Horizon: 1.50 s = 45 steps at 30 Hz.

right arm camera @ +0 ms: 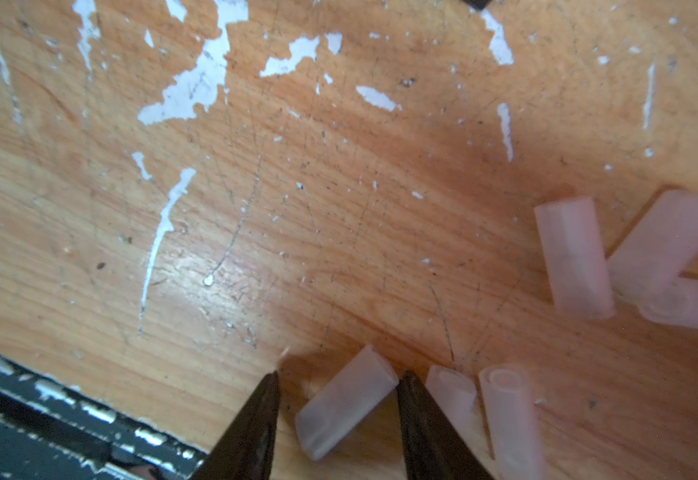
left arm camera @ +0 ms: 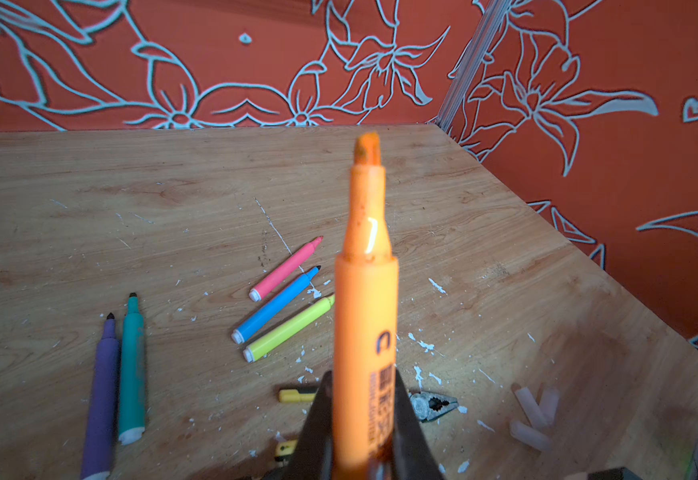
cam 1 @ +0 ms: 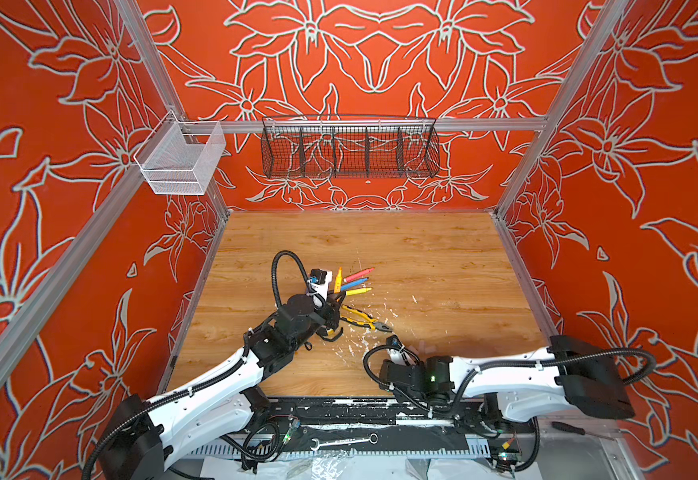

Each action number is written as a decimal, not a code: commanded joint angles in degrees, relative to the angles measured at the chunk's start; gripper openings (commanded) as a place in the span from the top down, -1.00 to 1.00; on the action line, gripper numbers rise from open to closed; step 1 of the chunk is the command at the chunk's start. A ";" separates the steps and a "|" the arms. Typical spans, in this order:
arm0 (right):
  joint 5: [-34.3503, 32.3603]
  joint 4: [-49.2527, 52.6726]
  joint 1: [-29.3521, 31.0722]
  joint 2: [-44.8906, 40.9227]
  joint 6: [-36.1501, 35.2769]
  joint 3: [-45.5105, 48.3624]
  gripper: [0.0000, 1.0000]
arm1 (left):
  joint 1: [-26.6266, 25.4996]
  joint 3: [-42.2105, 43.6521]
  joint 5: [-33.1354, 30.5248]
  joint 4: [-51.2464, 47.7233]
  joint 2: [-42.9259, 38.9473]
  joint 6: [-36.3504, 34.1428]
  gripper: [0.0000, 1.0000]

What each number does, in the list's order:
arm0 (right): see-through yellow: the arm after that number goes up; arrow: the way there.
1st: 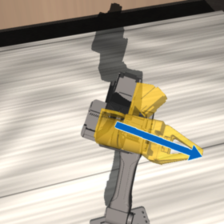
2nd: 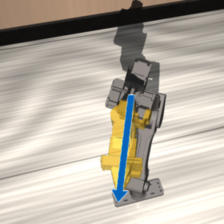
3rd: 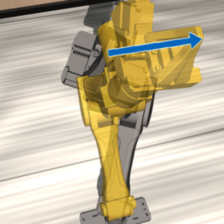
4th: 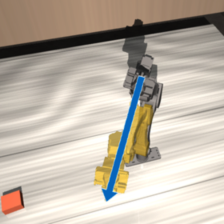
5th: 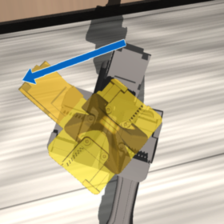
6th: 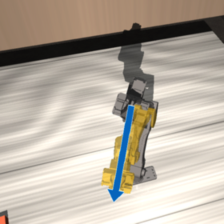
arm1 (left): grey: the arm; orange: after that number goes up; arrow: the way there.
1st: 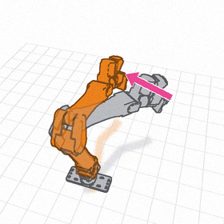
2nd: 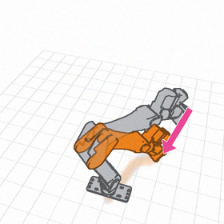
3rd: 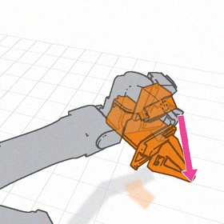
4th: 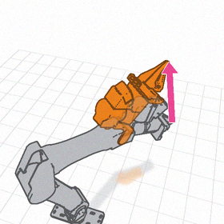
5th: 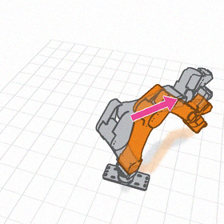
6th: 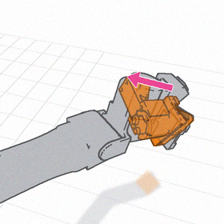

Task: Insert the pens into the pen caps
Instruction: 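Close the right gripper on one translucent pink cap, then lift the pink cap with the right gripper toward the held orange marker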

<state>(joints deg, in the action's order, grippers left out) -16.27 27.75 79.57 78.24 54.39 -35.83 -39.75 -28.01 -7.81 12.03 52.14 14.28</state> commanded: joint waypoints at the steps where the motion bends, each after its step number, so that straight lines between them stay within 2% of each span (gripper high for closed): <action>1: -1.42 -0.15 -0.29 1.80 -0.08 -1.94 0.07 | 0.02 -0.09 0.34 1.42 -0.57 -0.76 1.00; 9: -1.37 1.82 -0.20 5.29 -0.44 -4.23 0.32 | 0.02 -0.28 0.60 1.33 -0.11 -0.85 1.00; 16: -4.50 6.21 0.28 4.14 0.55 -3.99 0.36 | 0.02 -0.29 0.69 1.40 -0.02 -1.01 1.00; 21: -4.41 6.19 0.59 5.35 0.13 -4.22 0.36 | 0.02 -0.29 0.69 1.41 0.07 -1.15 1.00; 25: -4.12 5.62 0.75 7.17 -0.09 -4.94 0.61 | 0.02 -0.28 0.78 1.49 0.22 -1.26 1.00; 28: -3.86 4.79 0.76 7.50 -0.12 -4.94 0.68 | 0.02 -0.28 0.86 1.47 0.24 -1.34 1.00; 32: -3.96 4.50 0.68 6.01 -0.45 -5.36 0.72 | 0.02 -0.29 1.05 1.57 0.24 -1.37 1.00; 36: -6.19 7.17 0.23 0.11 -2.80 -9.45 0.74 | 0.02 -0.29 1.72 1.91 0.31 -1.60 1.00; 39: -7.33 6.10 -1.51 -5.75 -5.61 -11.42 0.75 | 0.02 -0.27 2.82 2.33 0.42 -1.94 1.00; 41: -5.94 3.91 -4.89 -9.83 -7.65 -11.89 0.77 | -0.03 -0.11 3.68 2.78 0.51 -2.15 1.00; 45: 2.22 -4.21 -16.60 -14.32 -11.06 -11.75 0.81 | -0.06 0.05 5.78 3.91 1.07 -2.21 1.00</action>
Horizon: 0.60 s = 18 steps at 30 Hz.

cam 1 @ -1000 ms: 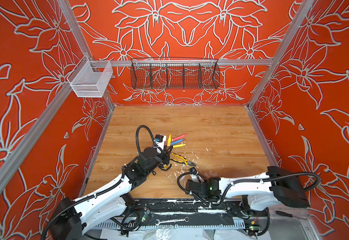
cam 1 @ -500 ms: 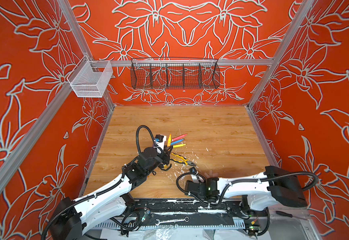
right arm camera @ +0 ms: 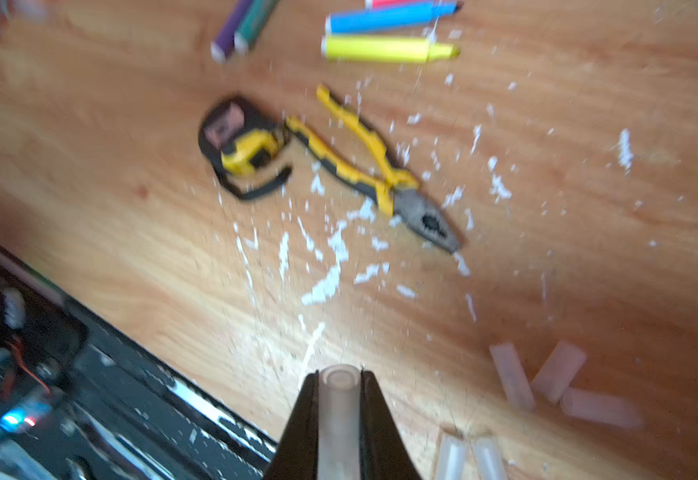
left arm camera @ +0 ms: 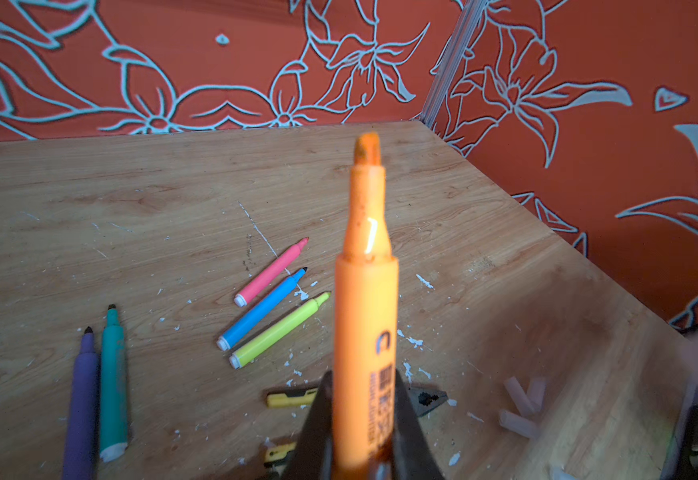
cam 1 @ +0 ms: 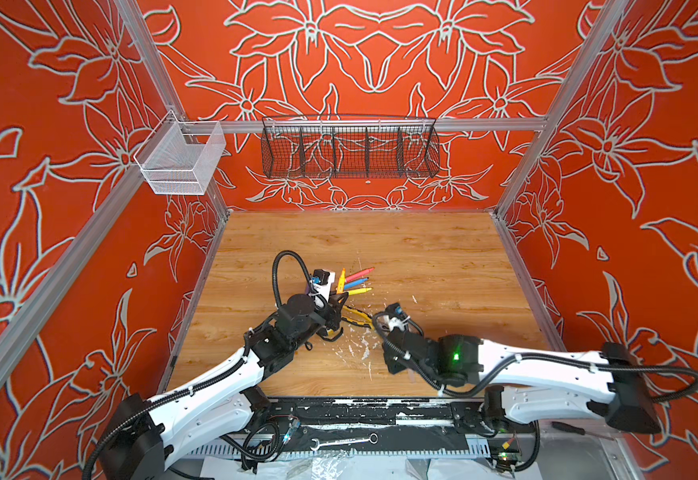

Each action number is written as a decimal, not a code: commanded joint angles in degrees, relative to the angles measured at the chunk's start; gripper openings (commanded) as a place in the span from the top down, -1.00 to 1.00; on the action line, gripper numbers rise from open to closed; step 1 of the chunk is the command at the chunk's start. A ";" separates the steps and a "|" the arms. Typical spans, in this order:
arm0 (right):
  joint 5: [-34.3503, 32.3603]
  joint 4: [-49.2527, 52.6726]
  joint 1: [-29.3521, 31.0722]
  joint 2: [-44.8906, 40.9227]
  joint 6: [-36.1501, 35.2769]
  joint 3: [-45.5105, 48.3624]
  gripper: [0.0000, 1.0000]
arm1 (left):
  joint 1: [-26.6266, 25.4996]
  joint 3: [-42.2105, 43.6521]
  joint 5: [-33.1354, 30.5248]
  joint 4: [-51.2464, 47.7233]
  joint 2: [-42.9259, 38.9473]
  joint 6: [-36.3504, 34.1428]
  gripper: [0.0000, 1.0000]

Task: Insert the pens into the pen caps
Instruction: 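Lift the pink cap with the right gripper toward the held orange marker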

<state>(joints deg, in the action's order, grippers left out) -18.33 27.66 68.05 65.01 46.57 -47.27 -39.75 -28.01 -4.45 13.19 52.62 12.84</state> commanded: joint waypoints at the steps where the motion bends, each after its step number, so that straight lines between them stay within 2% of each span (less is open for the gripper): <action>1: 5.01 -5.84 -8.04 -1.44 -3.48 -0.68 0.82 | -0.07 -0.01 2.99 3.05 0.85 -0.78 1.00; 4: 7.41 -12.39 -16.10 -1.70 -3.47 -1.51 0.85 | -0.07 -0.28 5.74 3.74 1.87 -1.04 1.00; 6: 10.99 -17.96 -21.86 -1.28 -1.67 -1.54 0.96 | -0.15 -0.38 7.72 4.35 2.56 -1.15 1.00; 9: 14.68 -26.33 -29.67 -0.14 7.16 -1.36 1.00 | -0.33 -1.28 10.06 4.53 3.45 -0.97 1.00; 12: 15.53 -37.68 -31.61 2.47 11.01 -3.65 1.00 | -0.60 -2.08 11.25 4.04 5.98 -0.37 1.00; 15: 19.45 -42.35 -31.57 5.76 8.08 -9.09 1.00 | -0.68 -2.06 11.47 4.20 5.78 0.48 1.00; 18: 22.50 -50.72 -31.25 6.43 4.58 -8.02 1.00 | -0.68 -1.37 11.78 5.61 5.80 1.03 1.00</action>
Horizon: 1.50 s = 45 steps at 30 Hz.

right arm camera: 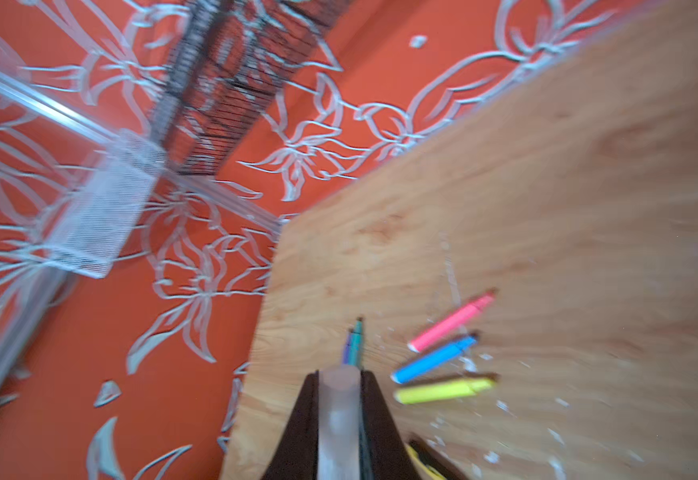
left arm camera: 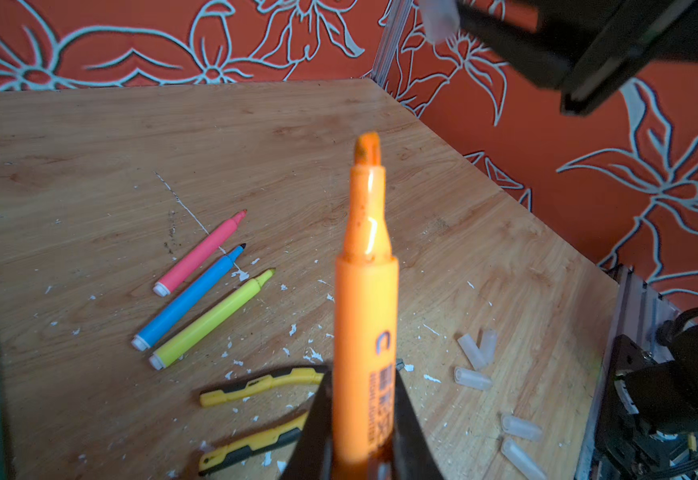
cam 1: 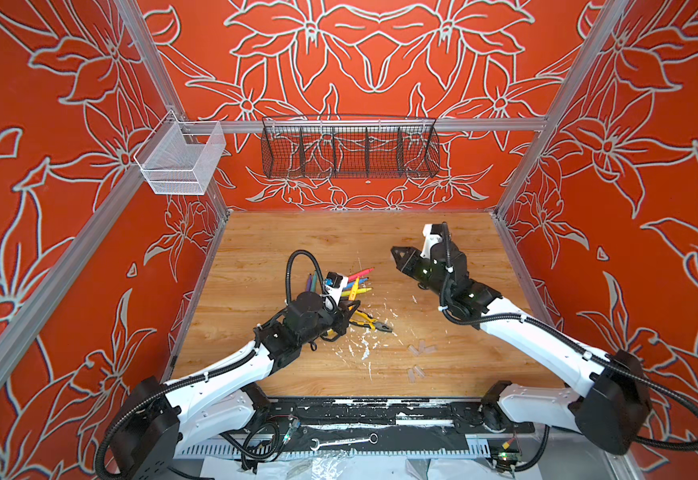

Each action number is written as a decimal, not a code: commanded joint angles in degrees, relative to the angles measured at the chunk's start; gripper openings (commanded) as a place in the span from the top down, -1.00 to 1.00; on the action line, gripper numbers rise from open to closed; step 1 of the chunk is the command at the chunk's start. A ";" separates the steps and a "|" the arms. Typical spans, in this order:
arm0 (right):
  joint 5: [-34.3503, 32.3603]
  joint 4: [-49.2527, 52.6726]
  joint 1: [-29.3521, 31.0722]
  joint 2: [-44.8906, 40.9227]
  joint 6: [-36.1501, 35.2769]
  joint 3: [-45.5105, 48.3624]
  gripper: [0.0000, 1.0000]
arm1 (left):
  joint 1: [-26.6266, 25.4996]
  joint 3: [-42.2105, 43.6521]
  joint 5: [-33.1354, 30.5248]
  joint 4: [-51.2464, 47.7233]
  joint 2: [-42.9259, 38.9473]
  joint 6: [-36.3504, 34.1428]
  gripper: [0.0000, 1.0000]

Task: Insert the pens into the pen caps
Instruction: 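Lift the pink cap with the right gripper toward the held orange marker, then bring the cap over the orange marker tip with the right gripper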

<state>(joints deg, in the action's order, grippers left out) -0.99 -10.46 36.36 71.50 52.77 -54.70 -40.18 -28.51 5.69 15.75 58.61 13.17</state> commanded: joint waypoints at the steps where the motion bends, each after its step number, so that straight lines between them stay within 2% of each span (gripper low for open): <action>1: 5.46 -14.11 0.47 -0.12 -2.36 -0.41 1.00 | -0.27 -0.71 1.88 3.57 -0.01 0.85 1.00; 4: 5.26 -14.20 1.09 -0.36 -4.19 -0.53 1.00 | -0.25 -1.19 3.62 3.90 0.69 1.23 1.00; 10: 8.30 -26.08 2.11 1.80 -2.98 3.35 1.00 | -0.26 -0.82 5.02 5.52 1.27 2.51 1.00; 12: 9.41 -27.22 2.64 3.72 -1.32 3.13 1.00 | -0.25 -0.93 5.29 5.38 0.70 2.82 1.00; 17: 12.80 -29.39 3.44 5.57 2.51 4.61 1.00 | -0.25 0.96 1.93 5.70 -1.40 2.65 1.00; 19: 14.23 -28.11 3.70 3.91 2.46 7.43 1.00 | -0.25 1.19 1.93 6.08 -1.40 2.62 1.00; 23: 14.43 -29.43 2.41 -2.41 2.05 17.02 1.00 | -0.33 0.16 7.55 7.00 0.28 3.17 1.00; 26: 17.19 -31.81 0.44 -7.69 -1.41 21.59 1.00 | -0.68 0.04 8.45 7.92 2.20 2.82 1.00; 31: 12.25 -31.12 0.33 -14.01 -3.11 25.79 1.00 | -0.72 -1.11 11.54 9.88 6.51 4.70 1.00; 35: 12.53 -33.37 0.29 -12.57 -3.86 26.41 1.00 | -1.03 -2.71 14.41 9.90 9.22 5.63 1.00; 40: 17.63 -38.22 0.43 -8.91 -4.46 25.71 1.00 | -1.21 -3.65 15.26 10.09 11.37 6.32 1.00; 45: 17.10 -39.89 0.42 -6.44 -4.47 26.31 1.00 | -1.30 -3.61 14.47 10.00 11.18 6.49 1.00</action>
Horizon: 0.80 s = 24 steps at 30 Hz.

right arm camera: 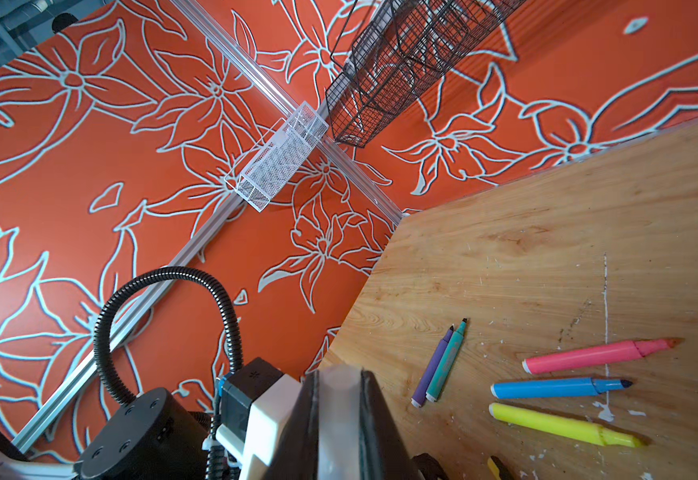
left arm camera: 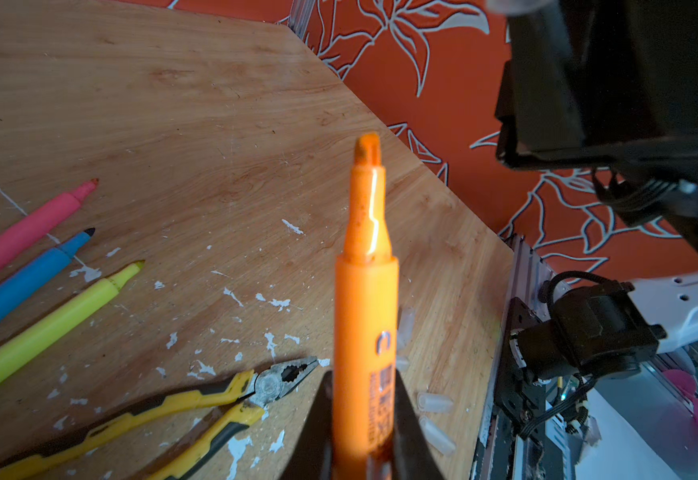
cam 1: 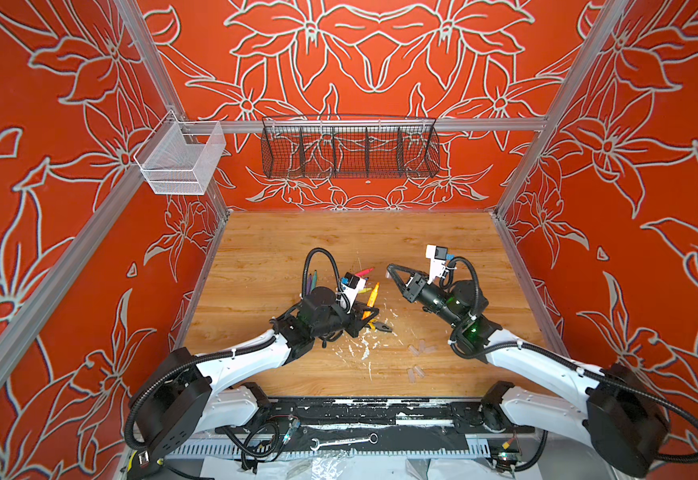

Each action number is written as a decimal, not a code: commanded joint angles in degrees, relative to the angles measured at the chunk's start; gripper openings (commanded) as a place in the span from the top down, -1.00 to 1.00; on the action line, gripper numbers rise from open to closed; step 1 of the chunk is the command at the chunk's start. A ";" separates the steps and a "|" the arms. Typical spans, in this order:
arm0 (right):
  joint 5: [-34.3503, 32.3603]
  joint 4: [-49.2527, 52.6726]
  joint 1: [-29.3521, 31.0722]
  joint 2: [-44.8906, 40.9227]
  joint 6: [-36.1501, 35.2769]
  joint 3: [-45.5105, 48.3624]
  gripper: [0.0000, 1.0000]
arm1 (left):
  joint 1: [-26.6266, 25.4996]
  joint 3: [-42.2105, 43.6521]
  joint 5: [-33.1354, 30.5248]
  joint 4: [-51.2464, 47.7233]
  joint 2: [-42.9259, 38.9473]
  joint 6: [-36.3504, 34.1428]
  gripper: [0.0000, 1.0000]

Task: Insert the pens into the pen caps
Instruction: 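Bring the cap over the orange marker tip with the right gripper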

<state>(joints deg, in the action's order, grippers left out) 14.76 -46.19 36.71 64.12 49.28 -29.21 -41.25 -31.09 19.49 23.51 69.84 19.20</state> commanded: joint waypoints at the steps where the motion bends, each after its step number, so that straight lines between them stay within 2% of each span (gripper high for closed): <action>1: 1.40 -4.37 0.09 1.56 -1.02 0.89 1.00 | -0.23 -0.88 0.42 2.32 -0.19 0.40 1.00; 11: 5.42 -9.91 0.14 8.88 1.48 -0.23 1.00 | -0.32 -0.66 -0.07 2.16 -1.11 0.09 1.00; 24: 5.80 -10.55 2.24 10.75 0.90 -0.67 1.00 | -0.32 -0.69 -1.91 0.74 -2.47 -0.81 1.00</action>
<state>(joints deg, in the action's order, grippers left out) 19.51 -54.76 38.04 74.00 50.13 -29.10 -41.28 -31.09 18.17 23.16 68.71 19.14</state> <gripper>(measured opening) 0.169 0.148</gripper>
